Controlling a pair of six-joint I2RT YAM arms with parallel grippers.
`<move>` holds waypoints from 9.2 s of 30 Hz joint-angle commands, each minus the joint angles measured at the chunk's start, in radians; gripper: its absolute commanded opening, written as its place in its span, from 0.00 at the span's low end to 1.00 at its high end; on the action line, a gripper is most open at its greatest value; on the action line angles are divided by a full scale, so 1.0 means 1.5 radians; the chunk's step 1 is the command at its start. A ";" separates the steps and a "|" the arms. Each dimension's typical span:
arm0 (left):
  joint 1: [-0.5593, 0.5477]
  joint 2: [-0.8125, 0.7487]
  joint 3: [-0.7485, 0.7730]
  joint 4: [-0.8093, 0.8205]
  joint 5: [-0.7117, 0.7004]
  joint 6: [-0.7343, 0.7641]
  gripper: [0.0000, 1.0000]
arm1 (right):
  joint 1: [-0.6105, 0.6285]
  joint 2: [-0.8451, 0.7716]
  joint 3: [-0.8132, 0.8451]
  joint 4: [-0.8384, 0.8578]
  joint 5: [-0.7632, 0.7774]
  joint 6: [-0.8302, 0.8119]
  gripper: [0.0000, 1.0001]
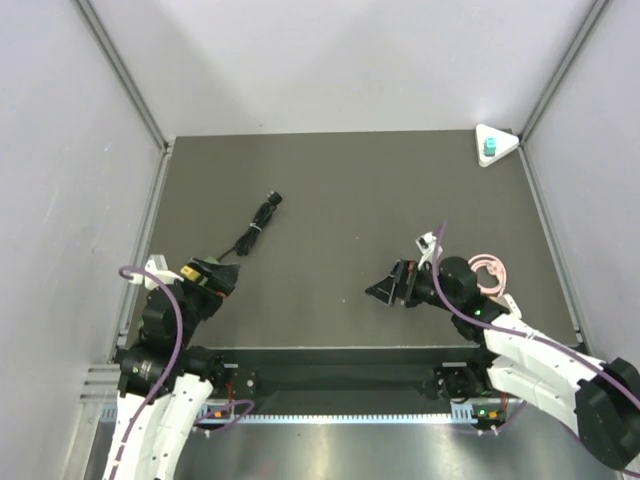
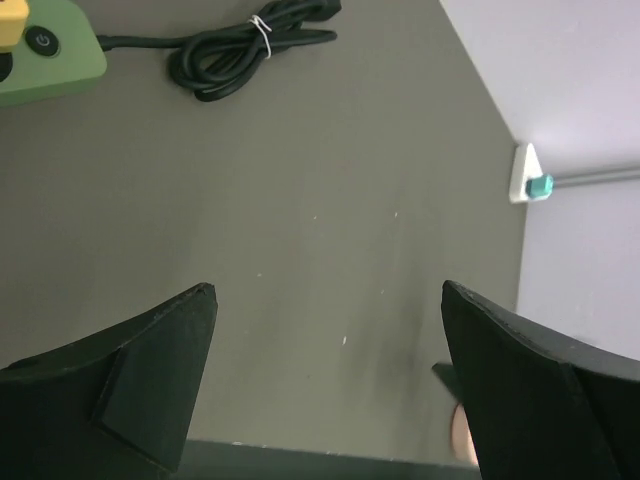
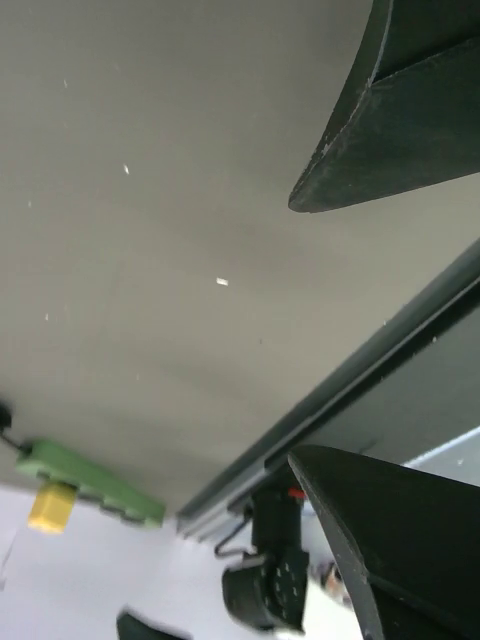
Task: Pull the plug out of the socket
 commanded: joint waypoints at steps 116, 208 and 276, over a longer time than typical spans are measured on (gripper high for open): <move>0.347 0.734 0.173 0.132 -0.021 0.341 0.69 | 0.245 0.859 0.928 -0.161 -0.069 -0.174 1.00; 0.347 0.682 0.235 0.072 0.101 0.361 0.00 | 0.315 1.392 1.356 -0.254 0.018 0.022 0.00; 0.353 0.805 0.221 0.097 0.024 0.340 0.69 | 0.323 1.414 1.312 -0.342 0.117 -0.047 0.00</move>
